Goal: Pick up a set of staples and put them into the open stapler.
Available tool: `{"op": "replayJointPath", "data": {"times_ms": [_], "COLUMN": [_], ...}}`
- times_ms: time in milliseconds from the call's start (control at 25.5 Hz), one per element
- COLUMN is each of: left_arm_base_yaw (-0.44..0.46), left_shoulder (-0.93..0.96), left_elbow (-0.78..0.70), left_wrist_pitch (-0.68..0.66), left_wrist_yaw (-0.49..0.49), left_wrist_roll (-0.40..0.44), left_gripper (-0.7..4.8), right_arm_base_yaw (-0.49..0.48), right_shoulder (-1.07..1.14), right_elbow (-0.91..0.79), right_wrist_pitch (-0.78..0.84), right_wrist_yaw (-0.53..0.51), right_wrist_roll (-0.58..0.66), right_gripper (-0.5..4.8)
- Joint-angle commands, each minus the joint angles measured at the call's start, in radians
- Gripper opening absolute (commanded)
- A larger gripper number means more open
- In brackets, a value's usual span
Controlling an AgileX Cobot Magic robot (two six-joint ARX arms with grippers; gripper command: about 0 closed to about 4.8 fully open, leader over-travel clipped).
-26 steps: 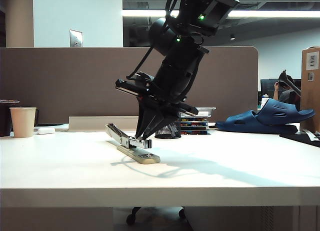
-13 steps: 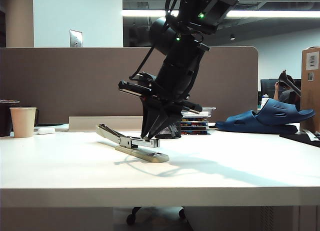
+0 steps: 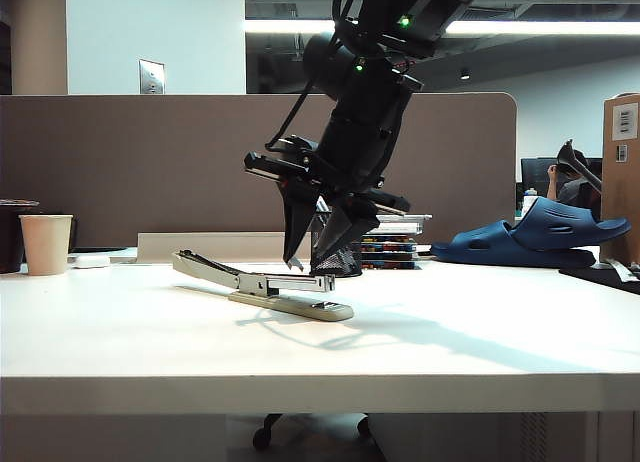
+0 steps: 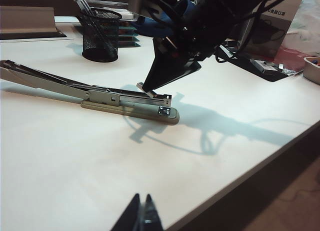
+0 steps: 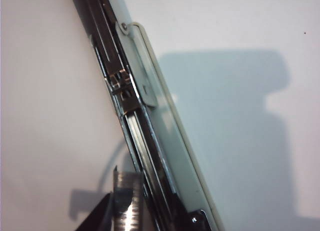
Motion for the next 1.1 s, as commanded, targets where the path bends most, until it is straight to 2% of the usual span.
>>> {"op": "replayJointPath", "data": {"times_ms": [39, 274, 1096], "left_arm_base_yaw": [0.001, 0.001, 0.001], "left_shoulder": [0.0, 0.0, 0.0], "left_elbow": [0.002, 0.002, 0.002], "left_wrist_pitch": [0.006, 0.006, 0.006], "left_wrist_yaw": [0.002, 0.002, 0.004], "left_wrist_roll": [-0.002, -0.002, -0.002], "left_gripper": [-0.06, -0.06, -0.06], "right_arm_base_yaw": [0.001, 0.0, 0.006], "right_shoulder": [-0.006, -0.004, 0.024], "right_elbow": [0.003, 0.003, 0.006], "right_wrist_pitch": [0.014, 0.018, -0.06], "right_wrist_yaw": [0.032, 0.089, 0.057], "right_wrist_roll": [-0.024, -0.092, -0.097], "right_gripper": [1.43, 1.34, 1.34]}}
